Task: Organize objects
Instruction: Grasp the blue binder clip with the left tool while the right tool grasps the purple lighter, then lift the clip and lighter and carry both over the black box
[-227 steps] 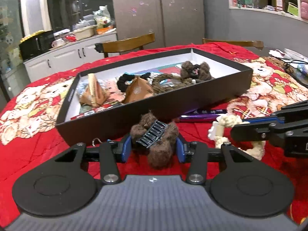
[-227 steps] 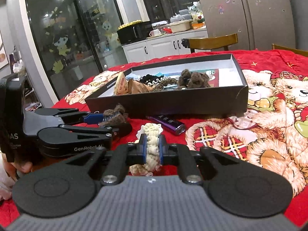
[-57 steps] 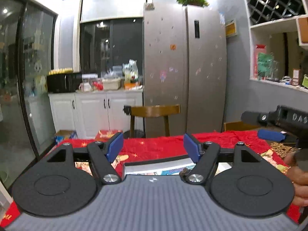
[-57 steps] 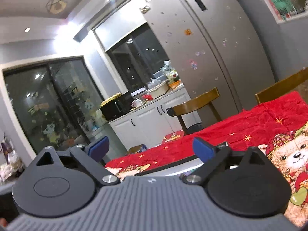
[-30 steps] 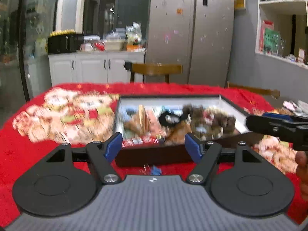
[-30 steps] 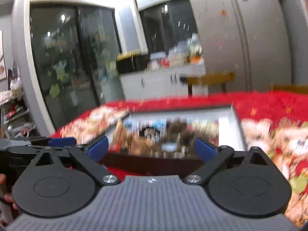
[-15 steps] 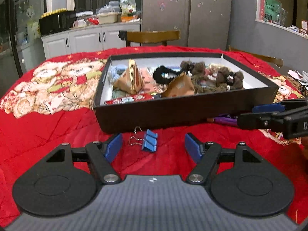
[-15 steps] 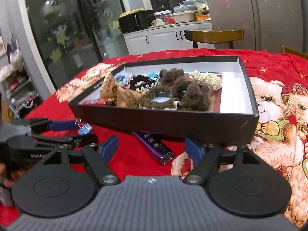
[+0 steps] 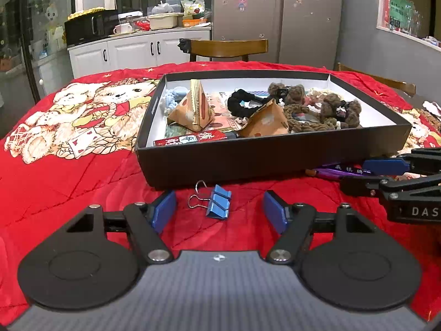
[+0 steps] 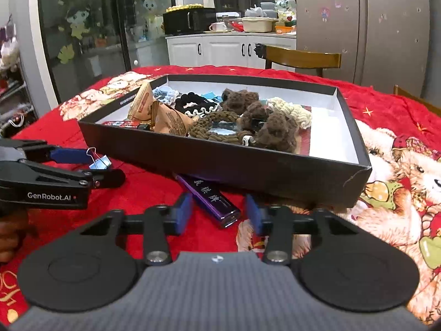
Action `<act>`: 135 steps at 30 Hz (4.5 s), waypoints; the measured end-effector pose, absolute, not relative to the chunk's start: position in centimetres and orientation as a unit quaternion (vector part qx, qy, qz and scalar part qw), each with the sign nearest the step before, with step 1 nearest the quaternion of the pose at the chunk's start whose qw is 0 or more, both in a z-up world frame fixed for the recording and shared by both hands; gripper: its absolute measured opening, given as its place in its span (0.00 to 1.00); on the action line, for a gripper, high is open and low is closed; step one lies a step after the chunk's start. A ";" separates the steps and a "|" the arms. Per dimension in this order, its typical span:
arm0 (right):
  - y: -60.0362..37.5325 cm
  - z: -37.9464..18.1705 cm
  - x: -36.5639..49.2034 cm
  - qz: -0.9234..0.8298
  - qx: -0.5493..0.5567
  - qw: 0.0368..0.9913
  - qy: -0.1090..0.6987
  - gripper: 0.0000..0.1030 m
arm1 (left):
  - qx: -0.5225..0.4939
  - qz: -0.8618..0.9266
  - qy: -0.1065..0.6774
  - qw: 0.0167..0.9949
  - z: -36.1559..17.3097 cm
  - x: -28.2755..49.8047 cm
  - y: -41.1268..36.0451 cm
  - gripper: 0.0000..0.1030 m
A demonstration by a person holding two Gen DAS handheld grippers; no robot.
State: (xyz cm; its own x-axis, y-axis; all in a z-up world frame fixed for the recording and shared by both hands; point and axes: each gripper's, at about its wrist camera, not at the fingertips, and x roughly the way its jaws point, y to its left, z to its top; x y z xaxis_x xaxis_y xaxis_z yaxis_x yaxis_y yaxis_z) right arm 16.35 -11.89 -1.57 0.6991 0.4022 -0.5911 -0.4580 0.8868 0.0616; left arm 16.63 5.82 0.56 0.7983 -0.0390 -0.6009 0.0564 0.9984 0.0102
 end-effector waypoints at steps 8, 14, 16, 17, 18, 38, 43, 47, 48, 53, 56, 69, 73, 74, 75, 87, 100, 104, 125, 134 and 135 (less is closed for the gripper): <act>-11.4 -1.4 15.8 0.232 -0.066 0.922 0.304 0.37 | 0.014 -0.022 0.310 0.950 0.5 16.3 5.7 0.40; -11.4 -1.4 15.4 0.247 -0.060 0.919 0.303 0.31 | 0.018 -0.019 0.309 0.951 0.5 16.0 5.5 0.38; -11.2 -1.3 15.2 0.251 -0.065 0.918 0.301 0.28 | 0.019 -0.018 0.308 0.951 0.5 15.9 5.5 0.38; -11.0 -1.3 15.0 0.255 -0.066 0.917 0.300 0.26 | 0.020 -0.018 0.308 0.951 0.5 15.9 5.5 0.38; -10.9 -1.3 14.9 0.259 -0.064 0.916 0.300 0.25 | 0.021 -0.017 0.308 0.951 0.5 15.9 5.4 0.38; -10.1 -1.2 13.4 0.260 -0.067 0.917 0.294 0.22 | 0.029 -0.005 0.306 0.951 0.5 15.6 5.3 0.39; -9.9 -1.1 12.7 0.261 -0.064 0.919 0.290 0.22 | 0.030 0.000 0.307 0.951 0.5 15.6 5.3 0.39; -9.7 -0.7 12.2 0.272 -0.059 0.917 0.286 0.22 | 0.034 0.002 0.306 0.951 0.5 15.5 5.2 0.39; -9.5 -0.6 11.9 0.274 -0.062 0.917 0.284 0.22 | 0.035 0.003 0.306 0.951 0.6 15.4 5.1 0.39; -9.2 0.1 11.0 0.279 -0.066 0.920 0.268 0.22 | 0.039 0.013 0.304 0.952 0.6 15.2 5.1 0.39; -9.6 0.8 11.0 0.279 -0.053 0.922 0.262 0.22 | 0.037 0.021 0.303 0.952 0.6 15.0 5.0 0.39; -10.1 2.4 11.0 0.279 -0.028 0.927 0.251 0.22 | 0.055 0.021 0.273 0.960 1.5 13.3 4.1 0.38; -10.6 3.2 11.4 0.281 -0.004 0.926 0.253 0.22 | 0.051 0.009 0.253 0.966 2.6 12.3 3.8 0.38; -10.7 3.5 11.5 0.279 0.002 0.926 0.253 0.22 | 0.049 0.008 0.246 0.968 3.0 12.0 3.7 0.38; -10.8 3.9 11.6 0.279 0.008 0.927 0.251 0.22 | 0.046 0.006 0.238 0.970 3.4 11.7 3.6 0.38; -12.4 10.9 12.0 0.236 0.043 0.951 0.195 0.22 | -0.008 -0.008 0.162 0.987 12.5 12.2 3.1 0.38; -14.4 16.9 16.4 0.195 0.077 0.961 0.181 0.22 | -0.070 -0.034 0.167 0.983 20.7 18.6 2.7 0.38; -14.5 16.6 19.0 0.178 0.089 0.963 0.181 0.22 | -0.089 -0.026 0.164 0.982 21.0 21.0 2.2 0.38; -13.8 7.1 30.7 0.143 0.117 0.929 0.322 0.22 | -0.079 -0.029 0.274 0.958 10.8 32.2 6.7 0.38; -13.5 4.0 31.7 0.129 0.104 0.923 0.347 0.22 | -0.047 0.004 0.321 0.946 6.4 34.3 6.7 0.38; -13.3 3.9 31.7 0.129 0.102 0.924 0.346 0.22 | -0.043 0.011 0.323 0.945 6.2 34.5 6.8 0.38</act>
